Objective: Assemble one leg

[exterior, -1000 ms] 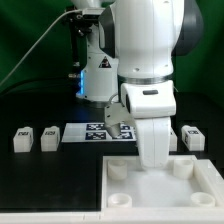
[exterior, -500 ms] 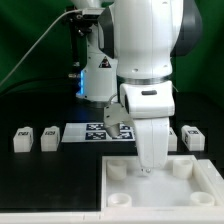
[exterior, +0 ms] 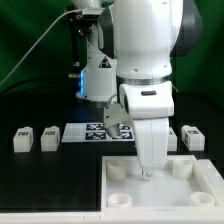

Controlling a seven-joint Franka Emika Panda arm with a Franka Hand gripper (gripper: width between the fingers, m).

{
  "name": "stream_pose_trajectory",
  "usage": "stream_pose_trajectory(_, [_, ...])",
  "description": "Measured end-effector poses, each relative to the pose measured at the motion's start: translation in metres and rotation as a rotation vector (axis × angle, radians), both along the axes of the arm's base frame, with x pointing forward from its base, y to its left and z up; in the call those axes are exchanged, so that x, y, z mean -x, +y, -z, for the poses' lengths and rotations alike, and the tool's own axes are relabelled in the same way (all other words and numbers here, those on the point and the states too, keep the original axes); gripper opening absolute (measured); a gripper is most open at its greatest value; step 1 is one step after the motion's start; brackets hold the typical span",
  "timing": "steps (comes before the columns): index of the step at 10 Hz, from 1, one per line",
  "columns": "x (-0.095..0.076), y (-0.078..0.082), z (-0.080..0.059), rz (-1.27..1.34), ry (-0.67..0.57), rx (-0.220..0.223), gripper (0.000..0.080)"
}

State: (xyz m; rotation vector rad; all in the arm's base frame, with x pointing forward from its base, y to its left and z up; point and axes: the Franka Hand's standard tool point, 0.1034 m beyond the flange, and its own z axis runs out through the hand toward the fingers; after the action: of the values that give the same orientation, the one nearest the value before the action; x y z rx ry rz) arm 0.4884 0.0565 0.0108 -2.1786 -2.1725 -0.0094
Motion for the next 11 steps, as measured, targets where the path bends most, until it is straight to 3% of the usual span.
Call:
stream_pose_trajectory(5, [0.0,0.001,-0.002,0.052,0.001,0.002,0.0649])
stream_pose_trajectory(6, [0.003,0.005,-0.013,0.112,-0.008,0.007,0.0649])
stream_pose_trajectory(9, [0.023,0.038,-0.043,0.477,-0.014,0.025,0.0649])
stream_pose_trajectory(11, [0.029,0.067,-0.053,0.711,-0.01,0.025,0.0649])
